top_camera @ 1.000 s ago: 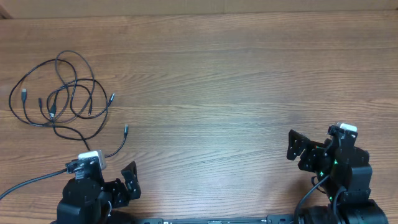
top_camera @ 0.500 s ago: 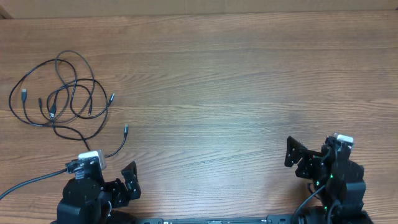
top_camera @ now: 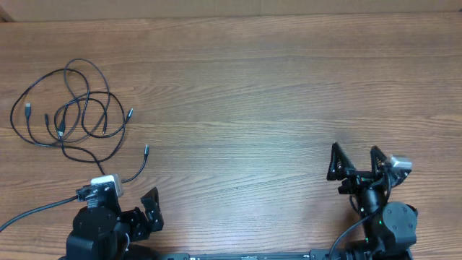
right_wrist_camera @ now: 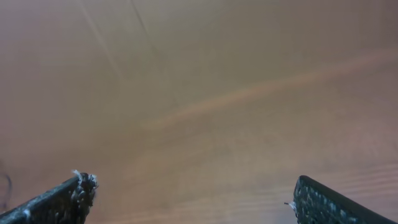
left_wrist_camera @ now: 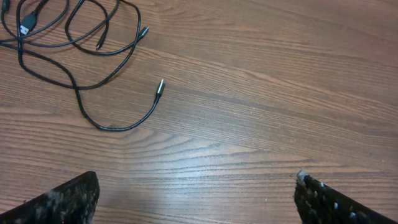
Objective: Untangle cables
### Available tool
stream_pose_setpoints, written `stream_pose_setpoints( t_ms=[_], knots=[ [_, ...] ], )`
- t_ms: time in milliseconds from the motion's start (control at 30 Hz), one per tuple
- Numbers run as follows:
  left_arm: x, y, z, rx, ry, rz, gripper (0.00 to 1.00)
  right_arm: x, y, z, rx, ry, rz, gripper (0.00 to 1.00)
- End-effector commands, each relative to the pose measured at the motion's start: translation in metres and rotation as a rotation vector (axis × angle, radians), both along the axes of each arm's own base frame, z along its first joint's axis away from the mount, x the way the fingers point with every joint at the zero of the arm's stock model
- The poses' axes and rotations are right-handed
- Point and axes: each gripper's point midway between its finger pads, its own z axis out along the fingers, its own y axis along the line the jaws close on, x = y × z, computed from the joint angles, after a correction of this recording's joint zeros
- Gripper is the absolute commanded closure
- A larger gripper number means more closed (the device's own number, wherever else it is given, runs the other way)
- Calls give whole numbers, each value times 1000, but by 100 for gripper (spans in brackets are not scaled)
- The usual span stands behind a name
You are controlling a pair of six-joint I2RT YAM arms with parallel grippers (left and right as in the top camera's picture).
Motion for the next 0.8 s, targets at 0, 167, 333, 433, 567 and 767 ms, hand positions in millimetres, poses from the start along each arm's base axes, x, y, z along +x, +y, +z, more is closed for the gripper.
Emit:
stream_pose_setpoints(
  t_ms=[0, 167, 333, 433, 567, 767],
  knots=[
    [0, 1, -2, 2, 2, 10, 0, 2, 4, 5, 4, -71, 19, 0],
    [0, 1, -2, 2, 2, 10, 0, 3, 6, 13, 13, -160, 29, 0],
    [0, 1, -2, 2, 2, 10, 0, 5, 7, 17, 21, -235, 29, 0],
    [0, 1, -2, 2, 2, 10, 1, 6, 7, 18, 20, -263, 29, 0],
    [0, 1, -2, 2, 2, 10, 0, 5, 6, 21, -6, -277, 27, 0],
    [0, 1, -2, 2, 2, 10, 0, 5, 12, 17, -123, -272, 50, 0]
  ],
)
